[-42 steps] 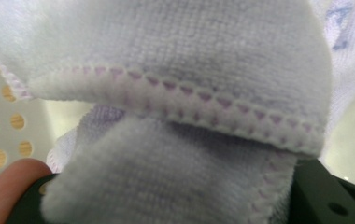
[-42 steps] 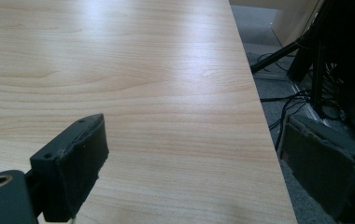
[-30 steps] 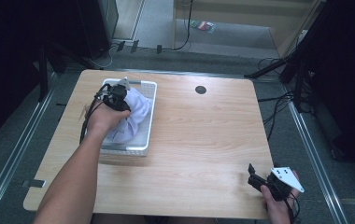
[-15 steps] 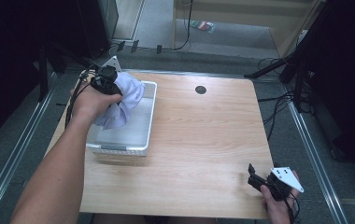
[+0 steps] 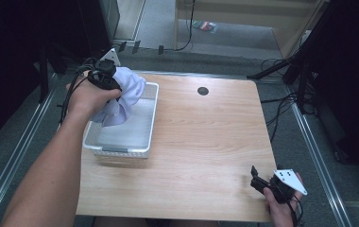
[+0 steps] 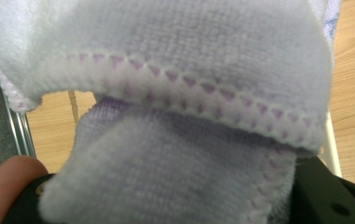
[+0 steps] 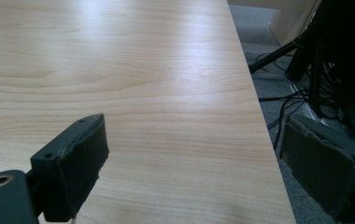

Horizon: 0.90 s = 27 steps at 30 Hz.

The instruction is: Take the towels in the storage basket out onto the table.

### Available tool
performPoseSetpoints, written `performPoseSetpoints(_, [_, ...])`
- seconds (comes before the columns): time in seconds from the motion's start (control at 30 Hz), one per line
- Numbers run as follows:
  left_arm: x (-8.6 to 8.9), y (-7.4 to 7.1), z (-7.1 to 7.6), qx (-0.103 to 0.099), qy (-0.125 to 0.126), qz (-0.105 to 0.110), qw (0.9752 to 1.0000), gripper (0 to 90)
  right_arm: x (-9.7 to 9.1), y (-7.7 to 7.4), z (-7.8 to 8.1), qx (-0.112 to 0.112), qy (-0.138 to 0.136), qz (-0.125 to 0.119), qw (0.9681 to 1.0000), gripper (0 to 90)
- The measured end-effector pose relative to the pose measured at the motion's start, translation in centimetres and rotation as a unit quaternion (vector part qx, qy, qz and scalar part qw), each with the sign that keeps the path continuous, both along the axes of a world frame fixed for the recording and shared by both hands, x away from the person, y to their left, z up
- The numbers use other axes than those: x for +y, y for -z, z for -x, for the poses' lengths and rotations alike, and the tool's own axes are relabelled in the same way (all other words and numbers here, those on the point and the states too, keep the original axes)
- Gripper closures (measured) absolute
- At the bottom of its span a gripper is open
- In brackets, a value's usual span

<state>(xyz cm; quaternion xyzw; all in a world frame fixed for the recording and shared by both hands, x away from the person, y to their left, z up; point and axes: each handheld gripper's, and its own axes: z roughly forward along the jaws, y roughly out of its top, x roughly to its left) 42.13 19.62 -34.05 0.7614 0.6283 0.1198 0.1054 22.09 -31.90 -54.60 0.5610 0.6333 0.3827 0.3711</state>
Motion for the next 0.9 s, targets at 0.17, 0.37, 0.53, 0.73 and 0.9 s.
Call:
performPoseSetpoints(0.17, [-0.3, -0.2, 0.0, 0.003, 0.002, 0.001, 1.0, 62.3, 0.0, 0.0, 0.0, 0.0, 0.001, 0.0, 1.0, 8.0])
performPoseSetpoints(0.37, [-1.5, -0.4, -0.2, -0.003, 0.016, 0.001, 0.9999, 62.2, 0.0, 0.0, 0.0, -0.001, 0.001, -0.001, 1.0, 8.0])
performPoseSetpoints(0.53, [-2.7, -0.5, -0.3, -0.004, 0.026, 0.004, 0.9996, 62.0, 0.0, 0.0, 0.0, -0.001, 0.001, 0.0, 1.0, 8.0])
performPoseSetpoints(0.73, [-5.2, -0.6, -0.8, -0.006, 0.044, 0.013, 0.9989, 61.9, 0.0, 0.0, 0.0, 0.0, 0.002, -0.002, 1.0, 8.0])
performPoseSetpoints(0.9, [-6.7, -0.5, -1.1, -0.006, 0.049, 0.014, 0.9987, 61.9, -0.1, 0.0, 0.0, -0.001, 0.004, -0.004, 1.0, 8.0])
